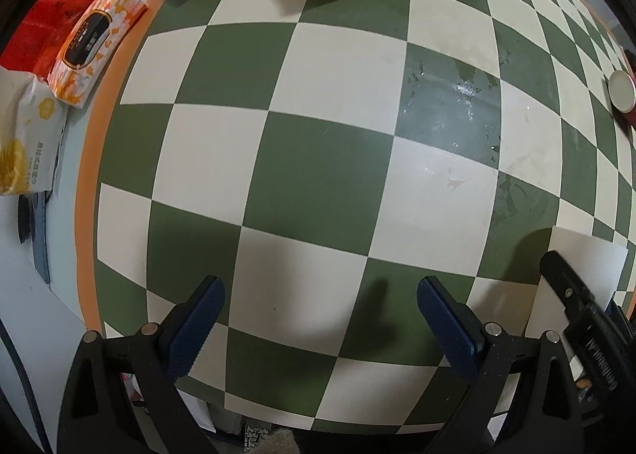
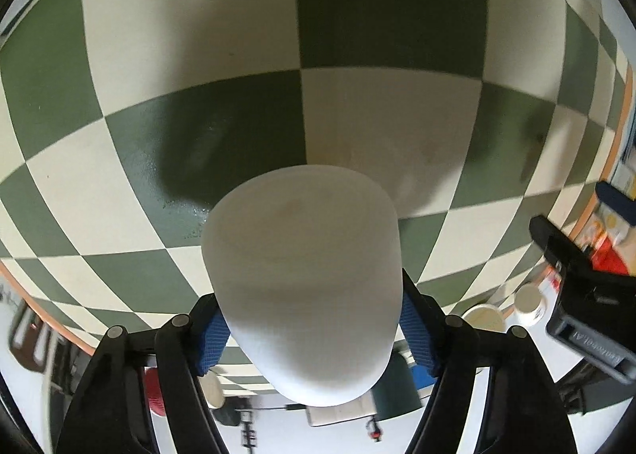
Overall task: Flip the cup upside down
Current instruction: 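Grasp the white cup with the right gripper while the left gripper releases it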
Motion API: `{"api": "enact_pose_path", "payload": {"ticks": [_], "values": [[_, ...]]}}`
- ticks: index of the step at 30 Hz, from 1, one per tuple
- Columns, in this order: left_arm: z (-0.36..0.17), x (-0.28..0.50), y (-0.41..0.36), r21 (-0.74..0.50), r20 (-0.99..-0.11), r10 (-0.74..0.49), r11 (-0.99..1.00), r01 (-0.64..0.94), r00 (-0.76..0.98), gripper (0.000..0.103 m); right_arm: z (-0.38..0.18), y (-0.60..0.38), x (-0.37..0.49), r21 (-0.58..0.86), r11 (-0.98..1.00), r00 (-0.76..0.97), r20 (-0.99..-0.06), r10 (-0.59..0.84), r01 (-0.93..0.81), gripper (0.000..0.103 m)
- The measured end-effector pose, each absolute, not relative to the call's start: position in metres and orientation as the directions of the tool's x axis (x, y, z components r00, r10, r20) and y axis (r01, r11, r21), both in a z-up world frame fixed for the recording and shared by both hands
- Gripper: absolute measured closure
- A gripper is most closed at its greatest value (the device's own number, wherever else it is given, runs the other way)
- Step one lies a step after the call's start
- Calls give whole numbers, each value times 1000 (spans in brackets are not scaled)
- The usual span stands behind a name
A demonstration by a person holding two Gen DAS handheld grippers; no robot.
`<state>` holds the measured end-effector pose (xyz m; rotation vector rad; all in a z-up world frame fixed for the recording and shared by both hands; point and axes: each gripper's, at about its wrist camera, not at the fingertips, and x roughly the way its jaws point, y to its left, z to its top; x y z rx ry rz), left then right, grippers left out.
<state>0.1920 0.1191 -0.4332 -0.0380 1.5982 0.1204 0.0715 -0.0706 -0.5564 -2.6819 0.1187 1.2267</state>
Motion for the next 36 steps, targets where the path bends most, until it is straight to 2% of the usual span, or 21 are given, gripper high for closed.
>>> {"api": "enact_pose_path", "payload": {"ticks": [3, 6, 12, 19, 28, 36], "values": [[-428, 194, 113, 57, -998, 55, 994, -95, -27, 4, -553, -59, 81, -155, -955, 649, -759, -48, -252, 28], [-423, 199, 113, 62, -998, 60, 994, -86, -20, 4, -546, -47, 93, -176, -889, 624, -768, -145, -423, 28], [-411, 207, 107, 69, -998, 69, 995, -65, -6, 4, -533, -19, 132, -222, -638, 506, -807, -304, -737, 28], [-401, 215, 92, 77, -997, 77, 996, -39, 9, 4, -522, -36, 160, -215, -327, 342, -848, -405, -920, 28], [-391, 220, 73, 83, -996, 83, 997, -7, 20, 4, -519, -47, 198, -126, 134, 56, -898, -436, -983, 28], [-401, 211, 60, 82, -996, 81, 996, 19, 24, 4, -522, -69, 230, 47, 586, -287, -902, -323, -809, 28]]}}
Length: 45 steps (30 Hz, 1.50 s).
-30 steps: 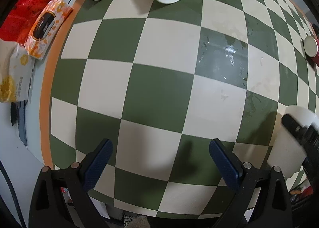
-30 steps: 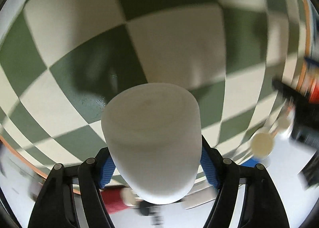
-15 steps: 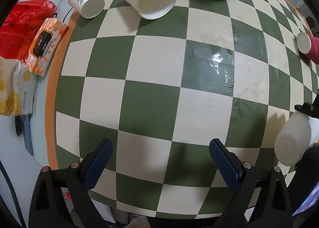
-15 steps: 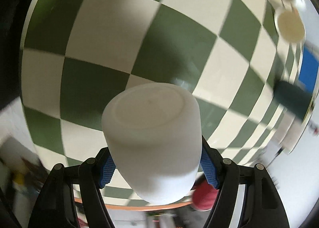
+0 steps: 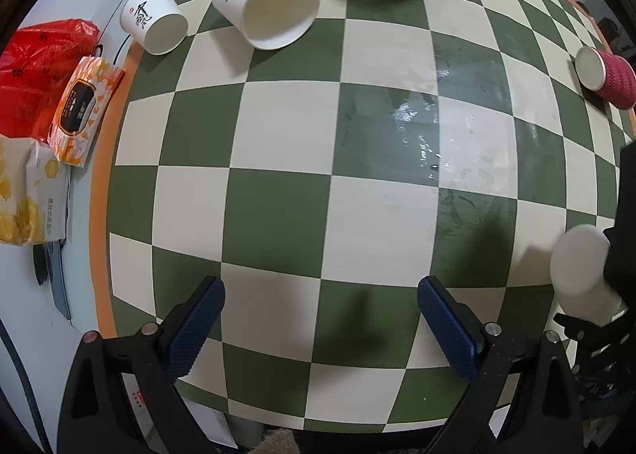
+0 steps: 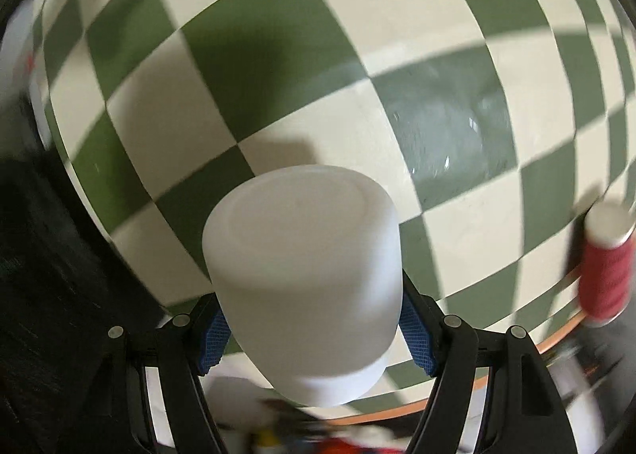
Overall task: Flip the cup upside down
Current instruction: 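Grasp the white cup with the right gripper while the left gripper releases it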
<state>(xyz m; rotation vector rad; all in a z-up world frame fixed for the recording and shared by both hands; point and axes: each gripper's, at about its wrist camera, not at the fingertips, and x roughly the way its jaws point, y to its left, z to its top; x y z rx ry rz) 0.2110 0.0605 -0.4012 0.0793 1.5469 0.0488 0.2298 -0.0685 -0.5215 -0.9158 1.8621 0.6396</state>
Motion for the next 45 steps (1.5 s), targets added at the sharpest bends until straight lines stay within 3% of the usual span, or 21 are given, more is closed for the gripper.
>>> {"api": "enact_pose_path", "payload": {"ticks": [10, 22, 24, 26, 45], "values": [[-398, 209, 54, 84, -996, 83, 996, 36, 33, 4, -536, -88, 260, 55, 806, -407, -882, -238, -589, 28], [-398, 209, 50, 74, -997, 72, 997, 39, 34, 4, -541, -132, 299, 43, 866, -446, -869, -214, -499, 27], [-396, 210, 50, 74, -997, 72, 997, 39, 36, 4, -542, -135, 304, 51, 875, -452, -869, -199, -482, 24], [-395, 210, 50, 75, -996, 74, 996, 40, 40, 4, -535, -142, 305, 67, 881, -459, -870, -178, -469, 14], [-386, 208, 40, 69, -997, 68, 997, 39, 45, 4, -509, -149, 345, 65, 903, -437, -888, -142, -425, 13]]}}
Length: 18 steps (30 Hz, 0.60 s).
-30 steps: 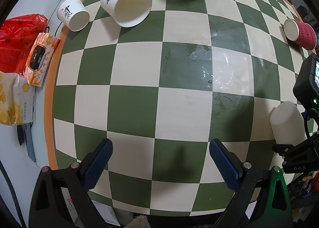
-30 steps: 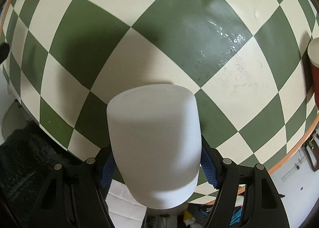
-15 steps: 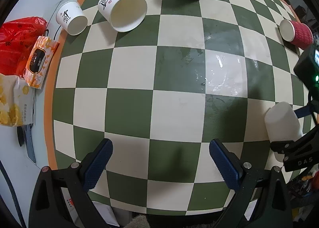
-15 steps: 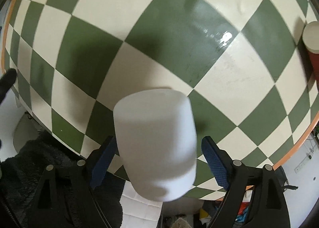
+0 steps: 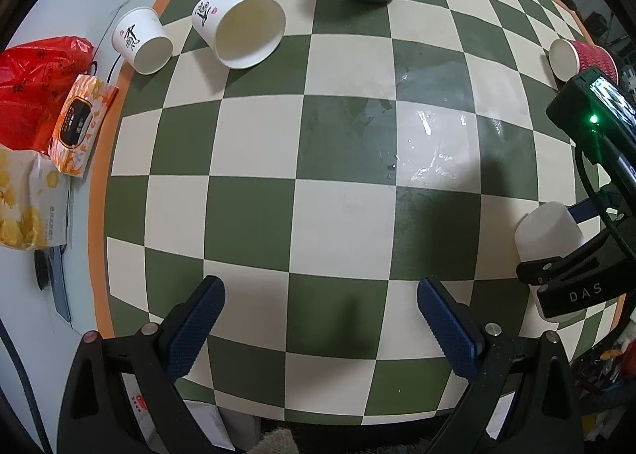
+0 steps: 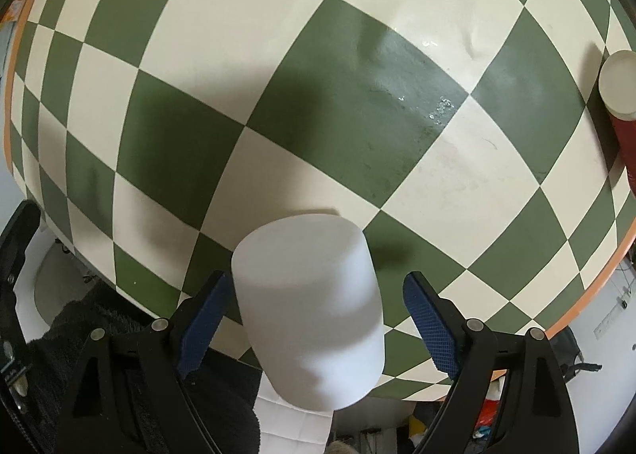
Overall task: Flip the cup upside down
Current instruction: 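Grasp the white cup with the right gripper while the left gripper releases it, then lower the inverted white cup onto the table with the right gripper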
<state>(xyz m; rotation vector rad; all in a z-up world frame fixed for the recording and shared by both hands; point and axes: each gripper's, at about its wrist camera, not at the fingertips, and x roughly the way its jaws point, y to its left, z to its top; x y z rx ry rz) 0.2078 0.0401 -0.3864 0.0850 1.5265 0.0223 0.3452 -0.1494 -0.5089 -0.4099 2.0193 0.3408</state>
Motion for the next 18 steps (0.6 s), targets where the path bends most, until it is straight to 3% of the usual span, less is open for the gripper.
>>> {"api": "enact_pose_path", "payload": {"ticks": [4, 10, 18], "values": [[-391, 206, 40, 69, -997, 68, 997, 35, 32, 4, -514, -147, 346, 62, 901, -436, -888, -146, -429, 14], [-391, 208, 37, 70, -997, 68, 997, 39, 32, 4, -518, -142, 345, 69, 897, -430, -892, -141, -436, 32], [-389, 213, 33, 71, -997, 69, 996, 45, 33, 4, -515, -122, 328, 73, 894, -375, -921, -110, -442, 32]]}}
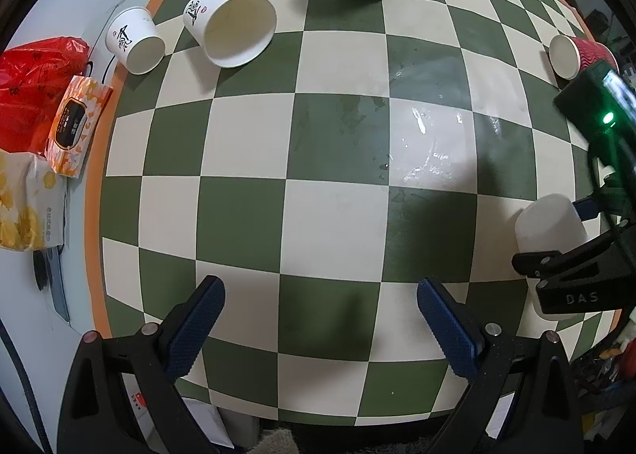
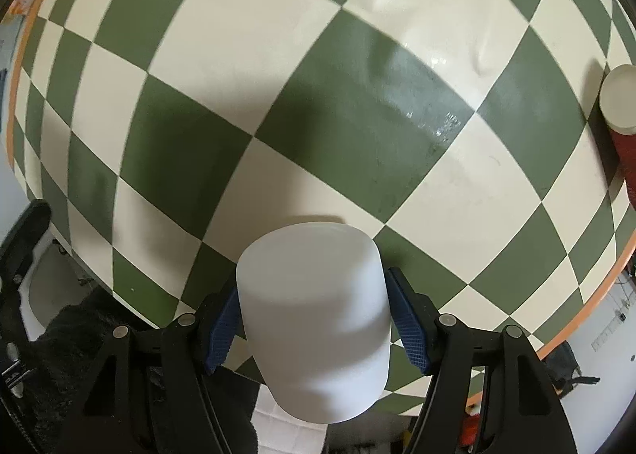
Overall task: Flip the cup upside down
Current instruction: 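Lower the inverted white cup onto the table with the right gripper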
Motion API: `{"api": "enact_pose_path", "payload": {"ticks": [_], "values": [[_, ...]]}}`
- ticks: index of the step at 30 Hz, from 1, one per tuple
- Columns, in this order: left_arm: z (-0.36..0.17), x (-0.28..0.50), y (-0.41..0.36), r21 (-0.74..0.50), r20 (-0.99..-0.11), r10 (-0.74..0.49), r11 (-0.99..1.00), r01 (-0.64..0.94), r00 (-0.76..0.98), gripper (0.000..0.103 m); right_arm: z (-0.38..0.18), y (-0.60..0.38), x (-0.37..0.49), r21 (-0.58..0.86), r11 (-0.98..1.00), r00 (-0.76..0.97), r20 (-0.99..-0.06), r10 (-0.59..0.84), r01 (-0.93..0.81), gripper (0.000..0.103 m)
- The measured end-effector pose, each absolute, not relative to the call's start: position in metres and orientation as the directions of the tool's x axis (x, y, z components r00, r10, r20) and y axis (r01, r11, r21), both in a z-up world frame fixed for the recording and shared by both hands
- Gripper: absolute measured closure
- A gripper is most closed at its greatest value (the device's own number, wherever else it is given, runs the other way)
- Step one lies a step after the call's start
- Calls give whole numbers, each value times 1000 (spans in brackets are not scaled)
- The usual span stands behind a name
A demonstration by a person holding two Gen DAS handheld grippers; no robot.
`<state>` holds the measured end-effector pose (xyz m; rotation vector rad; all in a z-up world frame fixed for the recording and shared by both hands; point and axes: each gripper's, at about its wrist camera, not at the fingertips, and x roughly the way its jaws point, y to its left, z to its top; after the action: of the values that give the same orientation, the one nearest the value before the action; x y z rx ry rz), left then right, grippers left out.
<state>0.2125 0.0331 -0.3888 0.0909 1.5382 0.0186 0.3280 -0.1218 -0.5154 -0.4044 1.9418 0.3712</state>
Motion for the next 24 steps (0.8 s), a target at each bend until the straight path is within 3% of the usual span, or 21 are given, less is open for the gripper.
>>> {"api": "enact_pose_path", "payload": {"ticks": [8, 13, 20, 24], "values": [[-389, 225, 31, 49, -999, 48, 998, 26, 19, 4, -472, -137, 340, 90, 936, -191, -981, 25, -339, 32], [-391, 240, 30, 39, -999, 39, 999, 6, 21, 4, -442, -154, 342, 86, 966, 58, -993, 103, -245, 32], [-399, 262, 31, 11, -1000, 11, 1000, -24, 15, 4, -419, -182, 342, 155, 981, 437, -879, 191, -117, 32], [-403, 272, 27, 12, -1000, 12, 1000, -23, 11, 4, -426, -186, 339, 189, 980, 534, -823, 193, -63, 32]]}}
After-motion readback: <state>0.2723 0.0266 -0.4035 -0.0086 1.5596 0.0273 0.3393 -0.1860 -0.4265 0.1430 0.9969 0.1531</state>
